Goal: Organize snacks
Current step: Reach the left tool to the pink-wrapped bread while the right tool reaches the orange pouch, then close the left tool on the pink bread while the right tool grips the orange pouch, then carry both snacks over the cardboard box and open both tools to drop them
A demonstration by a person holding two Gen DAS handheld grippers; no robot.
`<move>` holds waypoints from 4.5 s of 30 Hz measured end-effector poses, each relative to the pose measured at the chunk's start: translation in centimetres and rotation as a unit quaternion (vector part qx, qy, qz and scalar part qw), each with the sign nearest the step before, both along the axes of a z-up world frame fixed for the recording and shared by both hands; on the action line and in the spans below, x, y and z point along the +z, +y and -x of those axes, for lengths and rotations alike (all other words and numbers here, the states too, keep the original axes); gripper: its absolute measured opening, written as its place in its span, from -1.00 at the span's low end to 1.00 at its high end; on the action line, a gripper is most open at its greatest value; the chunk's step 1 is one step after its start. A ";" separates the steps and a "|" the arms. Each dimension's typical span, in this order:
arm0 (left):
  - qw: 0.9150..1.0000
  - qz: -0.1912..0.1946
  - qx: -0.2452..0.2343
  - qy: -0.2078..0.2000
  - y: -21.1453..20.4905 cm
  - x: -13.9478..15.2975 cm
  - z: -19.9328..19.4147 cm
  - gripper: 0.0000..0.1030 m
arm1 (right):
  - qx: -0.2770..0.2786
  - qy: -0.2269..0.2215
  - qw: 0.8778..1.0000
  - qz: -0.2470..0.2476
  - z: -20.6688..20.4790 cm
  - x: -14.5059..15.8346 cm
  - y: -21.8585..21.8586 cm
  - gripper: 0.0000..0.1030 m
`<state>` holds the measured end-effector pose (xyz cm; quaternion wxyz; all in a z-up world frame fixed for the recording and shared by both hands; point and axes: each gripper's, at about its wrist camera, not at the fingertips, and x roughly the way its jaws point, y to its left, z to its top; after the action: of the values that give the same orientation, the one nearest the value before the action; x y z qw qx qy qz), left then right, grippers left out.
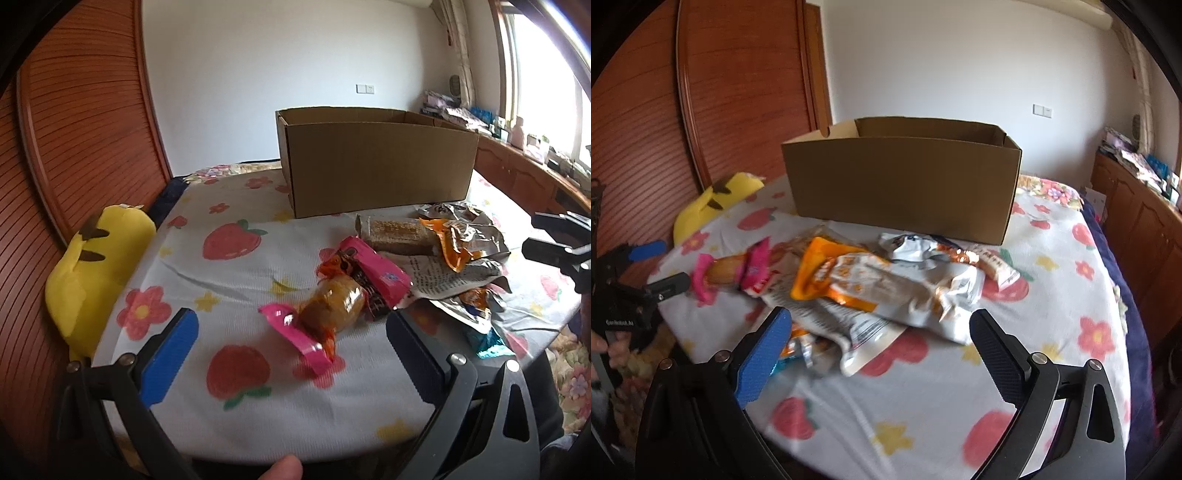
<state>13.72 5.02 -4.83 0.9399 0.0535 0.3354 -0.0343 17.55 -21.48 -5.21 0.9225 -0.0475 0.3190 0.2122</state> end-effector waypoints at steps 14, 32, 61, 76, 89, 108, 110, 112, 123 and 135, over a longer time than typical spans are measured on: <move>0.989 -0.042 -0.120 0.076 -1.8 0.0 -4.9 0.85 | 0.062 0.045 0.997 0.010 -5.0 -1.0 0.2 0.85; 0.969 -0.025 -0.183 0.162 -1.7 -2.7 -7.1 0.28 | 0.153 0.078 0.983 0.066 -8.5 -1.8 2.4 0.83; 0.982 0.011 -0.140 0.123 -0.7 -2.9 -5.2 -0.09 | 0.161 0.097 0.973 0.135 -10.5 -3.5 4.6 0.21; 0.988 0.038 -0.116 0.098 0.1 -2.3 -3.7 -0.18 | 0.133 0.072 0.977 0.151 -8.9 -3.0 4.8 -0.29; 0.993 0.061 -0.098 0.035 0.4 1.6 -2.6 -0.17 | 0.115 0.026 0.990 0.076 -5.4 2.1 2.1 -0.26; 0.993 0.075 -0.089 -0.022 -1.8 5.1 -4.8 -0.17 | 0.066 0.005 0.998 0.021 -2.9 4.2 -1.2 -0.23; 0.993 0.073 -0.090 -0.026 -2.1 5.6 -5.3 -0.17 | 0.065 -0.001 0.998 0.018 -3.1 4.6 -1.4 -0.23; 0.993 0.071 -0.091 -0.030 -2.3 6.0 -5.8 -0.17 | 0.065 -0.008 0.998 0.017 -3.4 5.1 -1.4 -0.23; 0.992 0.077 -0.092 -0.049 -2.5 8.9 -9.3 -0.17 | 0.075 -0.032 0.997 0.004 -6.4 7.5 -0.5 -0.22; 0.989 0.044 -0.101 -0.100 -3.4 13.8 -14.4 -0.16 | 0.090 -0.072 0.993 0.002 -12.0 11.0 2.4 -0.22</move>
<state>28.12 1.62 9.01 0.9618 0.0489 0.2309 -0.1385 29.53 -19.07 5.82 0.9200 -0.0929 0.2467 0.2901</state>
